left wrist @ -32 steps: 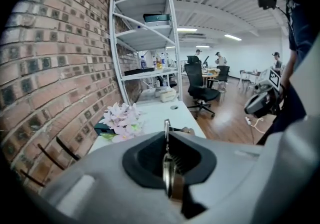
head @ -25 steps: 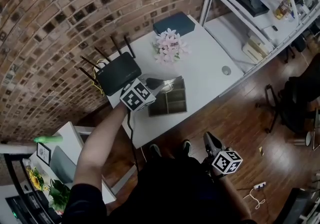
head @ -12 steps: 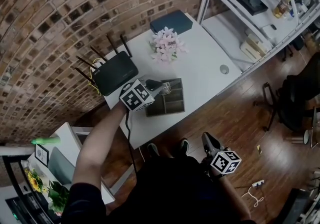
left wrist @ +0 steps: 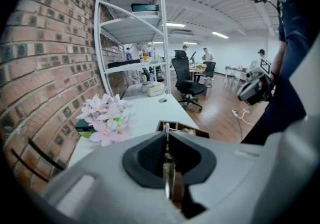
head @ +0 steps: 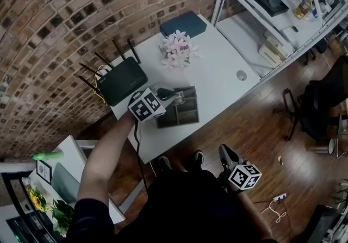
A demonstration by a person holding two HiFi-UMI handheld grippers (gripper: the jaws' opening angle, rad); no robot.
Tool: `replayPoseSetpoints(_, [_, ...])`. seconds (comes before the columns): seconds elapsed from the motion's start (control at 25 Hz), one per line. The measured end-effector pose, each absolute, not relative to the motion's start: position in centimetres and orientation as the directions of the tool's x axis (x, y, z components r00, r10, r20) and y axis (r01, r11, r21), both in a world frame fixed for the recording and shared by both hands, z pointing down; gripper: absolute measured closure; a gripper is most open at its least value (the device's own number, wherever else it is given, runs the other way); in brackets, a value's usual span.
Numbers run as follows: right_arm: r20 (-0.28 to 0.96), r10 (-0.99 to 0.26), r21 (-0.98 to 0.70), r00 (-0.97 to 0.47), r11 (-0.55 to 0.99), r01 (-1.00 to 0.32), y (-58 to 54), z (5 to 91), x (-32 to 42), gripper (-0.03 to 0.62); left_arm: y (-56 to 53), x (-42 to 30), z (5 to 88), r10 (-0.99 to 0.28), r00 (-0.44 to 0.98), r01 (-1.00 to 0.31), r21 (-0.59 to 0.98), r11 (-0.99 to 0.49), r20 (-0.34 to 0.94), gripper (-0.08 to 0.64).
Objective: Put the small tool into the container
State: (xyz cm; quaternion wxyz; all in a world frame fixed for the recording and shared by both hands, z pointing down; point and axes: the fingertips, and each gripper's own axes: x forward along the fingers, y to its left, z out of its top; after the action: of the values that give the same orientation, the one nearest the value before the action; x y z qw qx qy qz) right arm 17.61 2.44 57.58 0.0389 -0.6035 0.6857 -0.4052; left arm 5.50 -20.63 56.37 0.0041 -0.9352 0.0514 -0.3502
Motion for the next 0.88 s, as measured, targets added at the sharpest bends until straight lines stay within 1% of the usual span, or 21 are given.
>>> replayPoseSetpoints(0.16, [0.438,-0.859,-0.602,-0.266,-0.061,-0.796,2.4,57.7,17.5,0.578,-20.6,5.7,56.5,-0.079,0.751,-0.058,-0.053,-0.997,0.655,0.541])
replayPoseSetpoints(0.4, [0.441,-0.858,-0.605,-0.265,-0.066,-0.793,2.3,57.7,17.3,0.578,-20.8,5.7,57.3,-0.034,0.738,-0.026,-0.023,-0.999,0.674,0.541])
replayPoseSetpoints(0.6, [0.445,-0.859,-0.606,-0.254,-0.081,-0.791,2.5,57.8,17.4,0.579,-21.8,5.6,58.7,-0.061,0.719,-0.02,-0.067,-0.998,0.693,0.54])
replayPoseSetpoints(0.88, [0.453,-0.855,-0.604,-0.252,-0.087,-0.792,2.5,57.9,17.2,0.578,-22.0,5.6,59.3,-0.05,0.706,-0.03,-0.041,-0.999,0.706,0.54])
